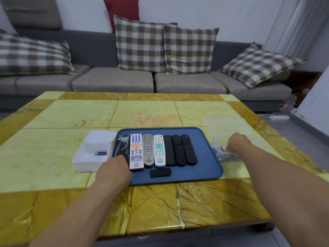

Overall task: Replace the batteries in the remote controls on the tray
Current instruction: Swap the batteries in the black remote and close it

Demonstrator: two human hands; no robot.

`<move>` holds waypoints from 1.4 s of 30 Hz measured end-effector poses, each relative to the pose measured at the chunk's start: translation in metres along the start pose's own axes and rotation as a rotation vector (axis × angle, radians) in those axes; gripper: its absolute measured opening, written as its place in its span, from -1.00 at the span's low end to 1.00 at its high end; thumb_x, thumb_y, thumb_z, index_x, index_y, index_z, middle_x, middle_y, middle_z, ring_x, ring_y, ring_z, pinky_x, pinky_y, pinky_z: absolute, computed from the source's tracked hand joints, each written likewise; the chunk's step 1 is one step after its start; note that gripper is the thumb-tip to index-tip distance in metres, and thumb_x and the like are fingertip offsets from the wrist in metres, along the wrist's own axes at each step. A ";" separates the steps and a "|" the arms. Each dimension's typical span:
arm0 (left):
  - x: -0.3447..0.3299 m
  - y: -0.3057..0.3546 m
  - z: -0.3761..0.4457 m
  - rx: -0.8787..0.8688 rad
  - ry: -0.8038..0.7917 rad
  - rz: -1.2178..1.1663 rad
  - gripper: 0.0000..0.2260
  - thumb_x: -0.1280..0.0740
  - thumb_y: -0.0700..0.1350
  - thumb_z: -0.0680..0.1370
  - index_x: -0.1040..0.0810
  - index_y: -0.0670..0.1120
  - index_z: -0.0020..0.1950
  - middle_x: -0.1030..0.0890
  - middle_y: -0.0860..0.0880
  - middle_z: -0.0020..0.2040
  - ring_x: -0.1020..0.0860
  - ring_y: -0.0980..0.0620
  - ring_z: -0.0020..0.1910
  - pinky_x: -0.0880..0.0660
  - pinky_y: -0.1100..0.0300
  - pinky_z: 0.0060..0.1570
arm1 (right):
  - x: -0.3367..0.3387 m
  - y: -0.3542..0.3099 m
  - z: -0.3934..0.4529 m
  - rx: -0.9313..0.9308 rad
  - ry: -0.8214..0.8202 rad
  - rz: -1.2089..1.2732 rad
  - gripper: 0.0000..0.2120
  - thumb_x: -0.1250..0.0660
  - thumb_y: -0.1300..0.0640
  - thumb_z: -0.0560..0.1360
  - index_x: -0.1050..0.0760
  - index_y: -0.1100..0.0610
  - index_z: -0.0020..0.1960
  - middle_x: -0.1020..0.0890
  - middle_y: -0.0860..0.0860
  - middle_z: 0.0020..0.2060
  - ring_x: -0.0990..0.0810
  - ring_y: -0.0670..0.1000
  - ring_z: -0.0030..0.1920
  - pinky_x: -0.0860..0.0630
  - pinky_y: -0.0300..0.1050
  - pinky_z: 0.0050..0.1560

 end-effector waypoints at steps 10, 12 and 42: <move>0.013 0.000 -0.007 0.034 -0.060 -0.033 -0.47 -0.56 0.12 0.37 -0.46 -0.12 0.17 -0.59 -0.09 0.09 -0.57 -0.07 0.05 -0.48 0.16 -0.09 | 0.003 -0.003 0.000 0.049 -0.013 -0.111 -0.82 -0.31 0.01 0.56 -0.56 0.12 0.02 -0.51 0.01 -0.20 -0.50 0.06 -0.09 -0.45 -0.15 -0.10; 0.014 0.001 -0.009 0.040 -0.070 -0.045 -0.54 -0.56 0.11 0.37 -0.45 -0.10 0.04 -0.54 -0.03 -0.07 -0.52 -0.05 -0.06 -0.46 0.17 -0.15 | 0.002 -0.003 0.000 0.011 0.041 0.037 -0.83 -0.37 0.07 0.51 -0.53 0.18 -0.04 -0.47 0.03 -0.27 -0.50 0.10 -0.14 -0.43 -0.12 -0.16; 0.013 -0.003 -0.040 -0.068 -0.237 -1.603 -0.90 -0.23 -0.27 0.67 -0.52 -0.19 0.12 -0.74 -0.12 -0.12 -0.73 -0.11 -0.12 -0.65 0.11 -0.32 | 0.026 -0.177 -0.224 0.392 -0.690 1.970 -0.69 -0.32 0.24 0.60 -0.50 0.32 0.31 -0.72 0.02 -0.06 -0.61 -0.08 -0.17 -0.50 -0.31 -0.26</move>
Point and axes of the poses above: each hand's wrist, its own z-axis towards the middle knuckle, its own x-axis out of the back of the hand, y = z × x, the point moved 4 cm from there along z, towards the middle knuckle
